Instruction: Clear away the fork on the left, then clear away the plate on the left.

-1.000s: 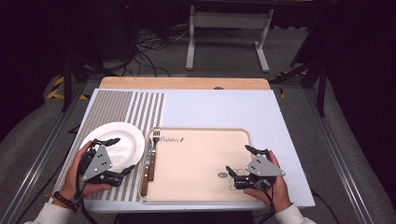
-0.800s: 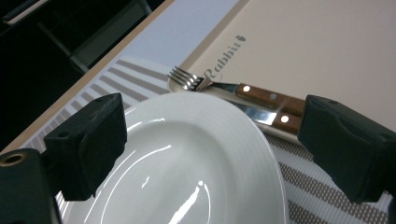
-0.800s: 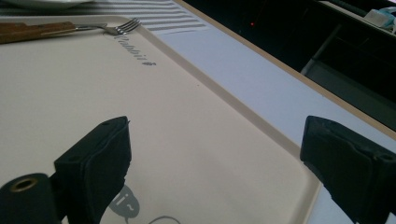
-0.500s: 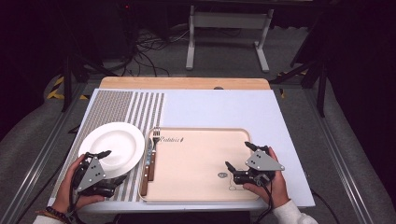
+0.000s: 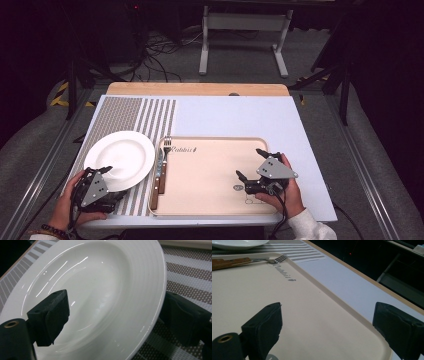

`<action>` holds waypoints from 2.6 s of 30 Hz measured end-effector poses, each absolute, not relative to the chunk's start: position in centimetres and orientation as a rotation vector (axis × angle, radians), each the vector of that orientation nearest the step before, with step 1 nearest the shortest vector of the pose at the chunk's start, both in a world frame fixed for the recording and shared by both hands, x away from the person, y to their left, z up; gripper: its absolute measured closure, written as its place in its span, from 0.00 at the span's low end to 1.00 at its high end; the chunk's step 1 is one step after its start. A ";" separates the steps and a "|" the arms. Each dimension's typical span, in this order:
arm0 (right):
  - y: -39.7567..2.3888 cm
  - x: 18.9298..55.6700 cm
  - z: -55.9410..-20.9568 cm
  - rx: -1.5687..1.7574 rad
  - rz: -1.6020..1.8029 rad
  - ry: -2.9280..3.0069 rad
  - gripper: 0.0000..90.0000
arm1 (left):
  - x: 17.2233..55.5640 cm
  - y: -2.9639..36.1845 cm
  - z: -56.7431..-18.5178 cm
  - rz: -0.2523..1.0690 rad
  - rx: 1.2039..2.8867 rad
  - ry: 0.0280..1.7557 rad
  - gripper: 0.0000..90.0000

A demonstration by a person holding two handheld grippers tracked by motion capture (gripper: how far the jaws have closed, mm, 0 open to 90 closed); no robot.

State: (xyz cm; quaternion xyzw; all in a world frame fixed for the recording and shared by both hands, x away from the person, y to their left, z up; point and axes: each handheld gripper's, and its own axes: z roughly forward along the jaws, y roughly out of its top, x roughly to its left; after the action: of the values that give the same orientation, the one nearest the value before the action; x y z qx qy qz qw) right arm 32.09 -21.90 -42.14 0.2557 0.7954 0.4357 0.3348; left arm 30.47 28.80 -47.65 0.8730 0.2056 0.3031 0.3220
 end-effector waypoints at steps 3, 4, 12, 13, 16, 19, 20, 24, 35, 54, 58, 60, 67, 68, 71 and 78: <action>-22.0 32.1 -42.2 0.675 1.136 2.075 0.11 | 30.8 29.1 -47.7 0.803 2.289 0.548 0.15; -22.1 32.1 -42.2 0.679 1.137 2.075 0.11 | 30.8 29.2 -47.7 0.813 2.288 0.544 0.15; -22.3 31.8 -42.4 0.685 1.126 2.077 0.11 | 31.2 28.9 -47.7 0.828 2.300 0.525 0.15; -22.3 31.7 -42.4 0.686 1.123 2.076 0.12 | 31.2 29.0 -47.6 0.827 2.303 0.523 0.14; -22.4 31.6 -42.3 0.689 1.122 2.075 0.12 | 31.3 29.0 -47.6 0.823 2.302 0.523 0.15; -22.5 31.7 -42.4 0.696 1.121 2.074 0.12 | 31.3 29.0 -47.6 0.824 2.305 0.519 0.14; -22.5 31.7 -42.4 0.694 1.120 2.077 0.12 | 31.3 29.0 -47.6 0.824 2.303 0.520 0.14; -22.4 31.8 -42.4 0.689 1.122 2.079 0.12 | 31.3 29.0 -47.7 0.821 2.300 0.520 0.15; -22.1 31.7 -42.4 0.671 1.126 2.091 0.12 | 30.8 29.0 -47.6 0.807 2.301 0.528 0.19; -22.0 31.6 -42.7 0.649 1.104 2.102 0.12 | 29.9 27.6 -47.7 0.987 2.343 0.463 0.32; -22.0 31.4 -42.7 0.641 1.103 2.106 0.12 | 29.8 27.2 -47.7 1.002 2.351 0.443 0.36; -22.0 31.3 -42.7 0.635 1.102 2.106 0.12 | 29.8 27.0 -47.8 0.993 2.354 0.434 0.41; -21.7 31.1 -42.7 0.613 1.083 2.120 0.12 | 29.7 26.0 -47.8 0.962 2.375 0.403 0.53; -21.6 31.1 -42.7 0.609 1.079 2.122 0.12 | 29.7 26.0 -47.8 0.957 2.378 0.399 0.55; -21.6 31.1 -42.9 0.607 1.070 2.128 0.12 | 29.7 25.7 -47.7 0.957 2.394 0.402 0.58; -21.5 30.9 -43.0 0.580 1.036 2.130 0.12 | 29.5 25.2 -47.6 0.968 2.422 0.449 0.63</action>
State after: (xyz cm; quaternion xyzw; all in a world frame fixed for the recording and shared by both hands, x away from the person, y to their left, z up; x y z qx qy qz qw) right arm 30.87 -21.46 -42.98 0.2233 0.8201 0.3989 0.3441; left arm 29.45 25.18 -47.58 0.8872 0.1645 0.3548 0.2449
